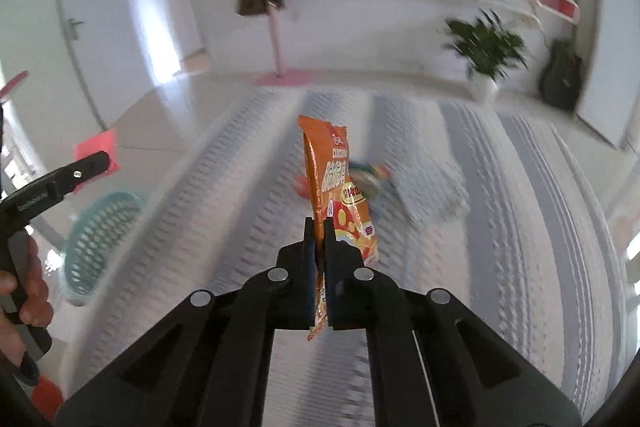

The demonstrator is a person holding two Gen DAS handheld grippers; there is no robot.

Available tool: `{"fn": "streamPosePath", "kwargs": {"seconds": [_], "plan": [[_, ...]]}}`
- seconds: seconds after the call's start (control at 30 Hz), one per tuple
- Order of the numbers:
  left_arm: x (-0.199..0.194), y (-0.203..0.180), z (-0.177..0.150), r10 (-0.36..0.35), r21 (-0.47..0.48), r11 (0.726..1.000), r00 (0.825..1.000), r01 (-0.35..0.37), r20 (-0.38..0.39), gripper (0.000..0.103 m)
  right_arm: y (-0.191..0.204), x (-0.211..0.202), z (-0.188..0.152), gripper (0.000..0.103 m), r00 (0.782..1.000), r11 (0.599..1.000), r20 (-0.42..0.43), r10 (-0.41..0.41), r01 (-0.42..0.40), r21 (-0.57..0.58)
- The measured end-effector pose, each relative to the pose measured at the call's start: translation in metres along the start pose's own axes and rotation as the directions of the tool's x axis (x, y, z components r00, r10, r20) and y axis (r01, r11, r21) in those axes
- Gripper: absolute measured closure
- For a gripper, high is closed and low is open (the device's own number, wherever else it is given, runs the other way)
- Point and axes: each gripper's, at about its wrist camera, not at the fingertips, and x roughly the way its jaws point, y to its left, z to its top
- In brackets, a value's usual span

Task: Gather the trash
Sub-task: 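Grasp the pink packet with the left tool while the right tool grasps the orange snack bag, then carry the pink packet and snack bag to the basket and release both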

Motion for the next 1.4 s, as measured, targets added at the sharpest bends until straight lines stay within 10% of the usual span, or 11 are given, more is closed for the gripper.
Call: {"fn": "streamPosePath", "kwargs": {"seconds": [0.53, 0.9, 1.13, 1.23, 1.4], "plan": [[-0.051, 0.173, -0.018, 0.188, -0.292, 0.935, 0.98, -0.199, -0.067, 0.059, 0.224, 0.014, 0.036, 0.101, 0.953, 0.906, -0.046, 0.301, -0.3, -0.298], [-0.028, 0.227, -0.051, 0.195, -0.356, 0.889, 0.943, -0.287, -0.271, 0.059, 0.283, 0.11, -0.009, 0.101, 0.844, 0.876, -0.317, 0.433, -0.477, -0.075], [-0.035, 0.228, -0.053, 0.173, -0.341, 0.904, 0.95, -0.258, -0.26, 0.053, 0.299, 0.131, -0.027, 0.1, 0.836, 0.884, -0.379, 0.398, -0.459, -0.084], [-0.039, 0.23, -0.052, 0.136, -0.375, 0.9, 0.961, -0.221, -0.24, 0.038, 0.304, 0.135, -0.036, 0.09, 0.833, 0.889, -0.4, 0.382, -0.45, -0.086], [-0.047, 0.233, -0.049, 0.125, -0.394, 0.897, 0.97, -0.201, -0.211, 0.038, 0.301, 0.124, -0.04, 0.043, 0.854, 0.893, -0.346, 0.387, -0.441, -0.09]]}}
